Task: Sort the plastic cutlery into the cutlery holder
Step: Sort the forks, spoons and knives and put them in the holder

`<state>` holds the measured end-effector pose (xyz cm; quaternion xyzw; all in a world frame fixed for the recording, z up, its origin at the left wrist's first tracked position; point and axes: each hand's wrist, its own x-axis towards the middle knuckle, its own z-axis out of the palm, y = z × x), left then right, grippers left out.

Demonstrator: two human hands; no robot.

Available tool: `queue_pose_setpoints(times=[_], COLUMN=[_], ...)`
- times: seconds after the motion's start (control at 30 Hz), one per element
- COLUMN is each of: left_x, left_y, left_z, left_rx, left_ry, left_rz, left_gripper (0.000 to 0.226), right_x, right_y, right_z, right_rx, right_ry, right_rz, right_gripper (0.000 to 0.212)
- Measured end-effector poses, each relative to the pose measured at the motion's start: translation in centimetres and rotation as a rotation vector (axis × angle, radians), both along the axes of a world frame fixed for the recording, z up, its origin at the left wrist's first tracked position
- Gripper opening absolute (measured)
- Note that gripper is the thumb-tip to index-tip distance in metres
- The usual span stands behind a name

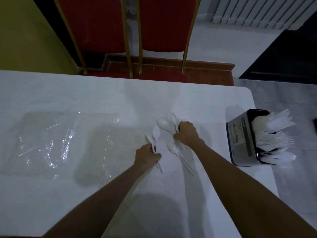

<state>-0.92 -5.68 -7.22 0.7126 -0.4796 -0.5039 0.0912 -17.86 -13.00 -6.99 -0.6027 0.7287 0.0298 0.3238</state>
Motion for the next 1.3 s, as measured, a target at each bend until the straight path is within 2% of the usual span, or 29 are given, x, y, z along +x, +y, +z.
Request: queue_pose_setpoints(times=[0.07, 0.17, 0.23, 0.4, 0.47, 0.53, 0.7, 0.9, 1.1, 1.2, 1.3], left_x=[-1.1, -3.3, -4.8, -8.3, -9.3, -10.1, -11.0, -10.6, -9.4, -9.3, -10.3], left_y=[0.9, 1.9, 2.2, 2.0, 1.7, 1.5, 1.1, 0.1, 0.3, -0.1, -1.1], left_z=[-0.1, -0.1, -0.2, -0.6, -0.4, -0.2, 0.1, 0.4, 0.5, 1.5, 4.2], left_rx=[0.044, 0.098, 0.11, 0.095, 0.089, 0.06, 0.008, 0.045, -0.003, -0.113, -0.205], left_ry=[0.054, 0.105, 0.104, -0.076, -0.136, -0.194, -0.337, -0.395, -0.259, -0.129, 0.003], left_rz=[-0.009, 0.01, 0.058, 0.165, 0.182, 0.16, 0.104, 0.069, 0.029, 0.019, 0.026], left_gripper=[0.018, 0.013, 0.015, 0.059, 0.066, 0.061, 0.033, 0.036, 0.031, 0.024, 0.03], right_x=[-0.8, -2.3, -3.5, -6.6, -7.5, -8.4, -10.0, -10.9, -11.6, -11.9, -13.0], right_y=[0.6, 1.8, 2.7, 4.6, 5.3, 6.0, 7.2, 8.0, 8.7, 9.3, 10.2], right_z=[0.2, 0.5, 0.6, 1.1, 1.2, 1.3, 2.2, 3.0, 4.4, 5.9, 8.5], right_rx=[0.031, 0.02, -0.022, -0.059, -0.05, -0.052, -0.07, -0.115, -0.211, -0.273, -0.389], right_ry=[-0.028, -0.049, -0.064, -0.153, -0.151, -0.133, -0.094, -0.105, -0.18, -0.231, -0.274], right_rz=[-0.028, -0.055, -0.089, -0.169, -0.172, -0.18, -0.212, -0.223, -0.277, -0.315, -0.358], right_gripper=[0.018, 0.024, 0.014, 0.018, 0.018, 0.019, 0.019, 0.022, 0.028, 0.031, 0.038])
